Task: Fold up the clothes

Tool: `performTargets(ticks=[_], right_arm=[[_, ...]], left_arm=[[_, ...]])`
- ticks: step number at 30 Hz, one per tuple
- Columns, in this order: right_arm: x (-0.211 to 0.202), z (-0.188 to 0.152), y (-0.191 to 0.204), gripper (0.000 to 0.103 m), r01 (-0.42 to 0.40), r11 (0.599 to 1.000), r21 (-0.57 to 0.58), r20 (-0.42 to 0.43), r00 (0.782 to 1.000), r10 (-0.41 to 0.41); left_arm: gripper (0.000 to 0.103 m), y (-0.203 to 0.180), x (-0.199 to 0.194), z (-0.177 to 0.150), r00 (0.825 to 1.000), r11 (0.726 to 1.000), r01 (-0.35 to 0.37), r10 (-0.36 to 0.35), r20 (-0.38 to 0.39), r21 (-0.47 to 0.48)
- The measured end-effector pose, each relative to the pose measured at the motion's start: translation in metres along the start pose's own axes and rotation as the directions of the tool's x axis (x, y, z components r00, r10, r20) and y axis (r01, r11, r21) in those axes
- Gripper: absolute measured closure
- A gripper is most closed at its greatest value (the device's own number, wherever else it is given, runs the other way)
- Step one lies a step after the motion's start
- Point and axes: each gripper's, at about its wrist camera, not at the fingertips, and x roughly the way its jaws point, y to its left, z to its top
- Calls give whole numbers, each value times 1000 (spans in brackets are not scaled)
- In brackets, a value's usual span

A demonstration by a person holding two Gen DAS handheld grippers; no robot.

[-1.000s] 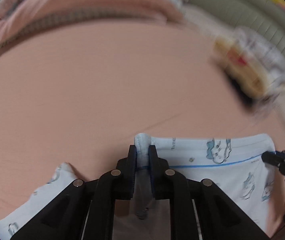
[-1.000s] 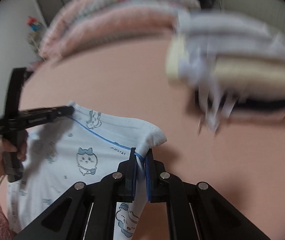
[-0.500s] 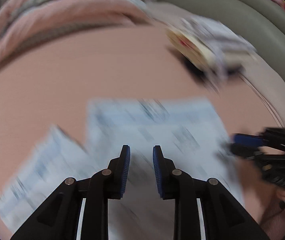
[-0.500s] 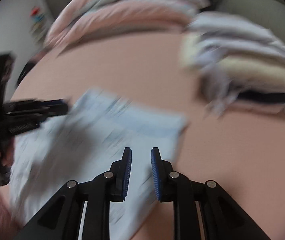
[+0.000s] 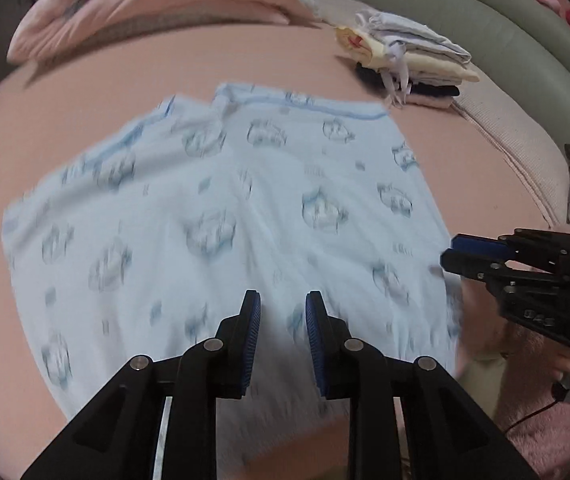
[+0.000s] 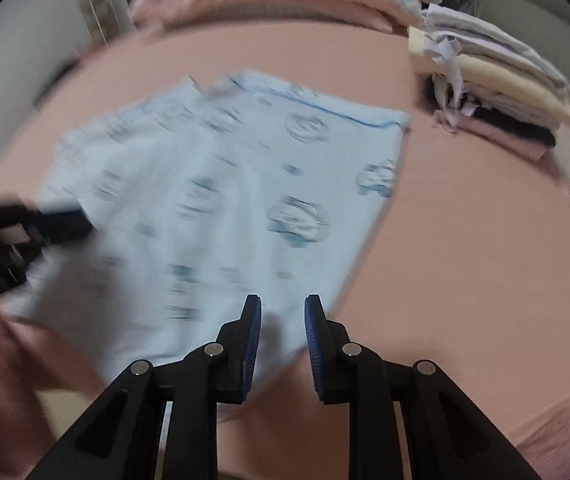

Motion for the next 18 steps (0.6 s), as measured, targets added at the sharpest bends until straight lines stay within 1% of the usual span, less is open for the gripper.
performTargets(ticks=[2,3,4,5,6,8,11,12,13,14,15,16,17,18], right_arm=[[-3,-3,15,81,-98,995,-3,11,995,99],[-1,-7,24,81,-117,993,-20,2,993,117],[6,-14,31,81,-90,995,-50,-30,996,89],[17,-24,35,81,-39,996,-76,-81,996,33],[21,-32,35,82,-10,996,-87,-103,995,1],[15,-36,32,82,-6,997,-82,-72,997,0],[-3,-39,26,81,14,999,-49,-14,1000,-15],[-7,-38,25,81,10,999,-34,6,1000,-10],[-6,-35,24,81,-8,1000,-14,25,1000,8],[-4,-31,24,81,-29,1000,6,43,999,29],[2,-28,26,79,-31,999,15,35,999,30],[10,-28,30,76,-12,1000,11,-1,1000,12],[18,-27,35,76,6,1000,7,-36,999,-6],[22,-28,36,76,20,1000,4,-54,998,-20]], left_arm=[[82,2,9,-12,998,999,-31,30,-52,-14],[81,0,16,-18,996,999,-42,40,-80,-26],[80,1,17,-24,995,998,-48,44,-92,-47],[80,3,14,-28,995,996,-51,44,-95,-72],[80,5,8,-32,993,994,-56,45,-109,-99],[80,10,-6,-38,991,988,-78,62,-120,-131],[80,22,-24,-44,992,982,-113,104,-70,-151],[80,30,-25,-45,993,977,-113,105,-54,-179],[80,40,-23,-45,994,970,-105,96,-54,-220],[80,50,-16,-47,993,960,-105,86,-85,-258],[80,56,-12,-50,990,955,-113,84,-116,-276],[79,60,-11,-55,986,951,-122,84,-141,-286],[79,64,-9,-59,983,946,-131,84,-166,-296],[79,66,-11,-62,980,946,-134,81,-183,-296]])
